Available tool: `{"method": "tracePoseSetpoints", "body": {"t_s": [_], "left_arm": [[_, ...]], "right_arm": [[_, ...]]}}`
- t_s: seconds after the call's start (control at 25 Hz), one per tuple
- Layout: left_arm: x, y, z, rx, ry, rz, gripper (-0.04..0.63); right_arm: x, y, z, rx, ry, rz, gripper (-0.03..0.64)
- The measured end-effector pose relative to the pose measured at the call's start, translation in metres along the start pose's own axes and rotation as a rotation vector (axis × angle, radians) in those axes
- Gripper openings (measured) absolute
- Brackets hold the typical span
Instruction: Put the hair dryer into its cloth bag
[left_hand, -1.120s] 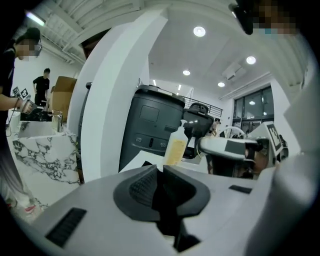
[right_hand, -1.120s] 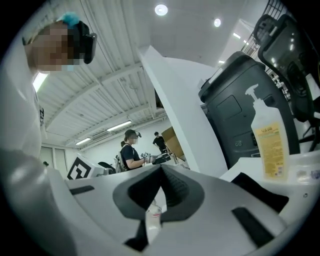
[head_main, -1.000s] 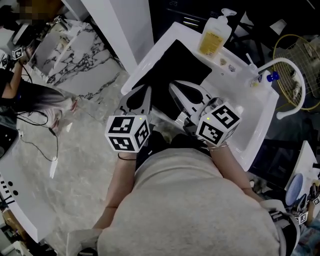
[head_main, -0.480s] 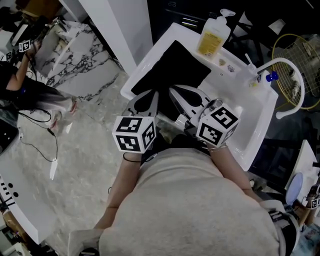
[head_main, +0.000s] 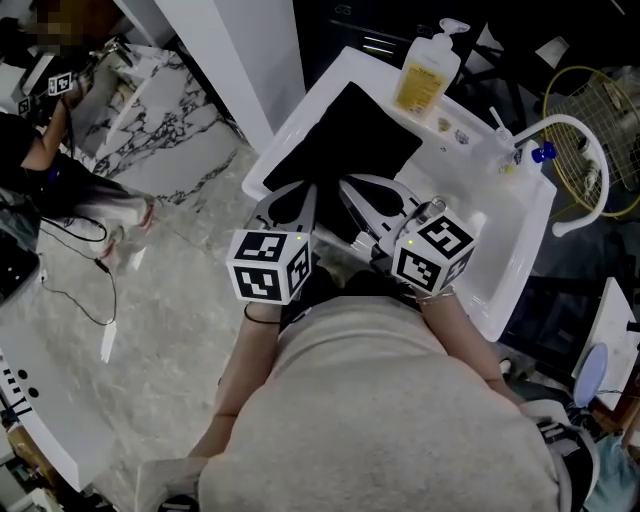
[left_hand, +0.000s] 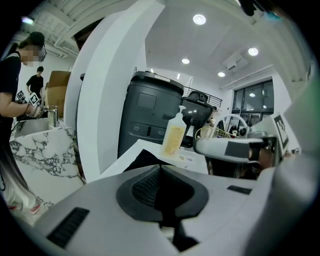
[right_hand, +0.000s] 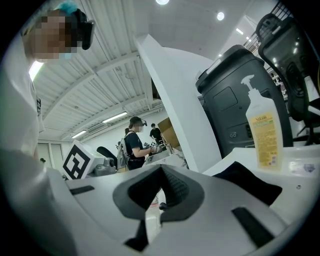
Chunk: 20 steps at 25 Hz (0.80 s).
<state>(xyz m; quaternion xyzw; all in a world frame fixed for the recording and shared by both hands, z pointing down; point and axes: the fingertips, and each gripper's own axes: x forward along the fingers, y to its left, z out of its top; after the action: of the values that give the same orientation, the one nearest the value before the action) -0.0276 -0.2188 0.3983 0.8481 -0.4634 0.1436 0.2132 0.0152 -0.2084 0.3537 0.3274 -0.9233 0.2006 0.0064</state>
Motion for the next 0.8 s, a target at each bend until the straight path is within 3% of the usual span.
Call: {"method": "tracePoseSetpoints", "body": {"t_s": [0.8], "left_arm": [[0.006,-0.011,0.003,0.016,0.012,-0.047,0.011]], "right_arm": [[-0.006,-0.002,-0.003,-0.021,0.015,-0.030,-0.002]]}}
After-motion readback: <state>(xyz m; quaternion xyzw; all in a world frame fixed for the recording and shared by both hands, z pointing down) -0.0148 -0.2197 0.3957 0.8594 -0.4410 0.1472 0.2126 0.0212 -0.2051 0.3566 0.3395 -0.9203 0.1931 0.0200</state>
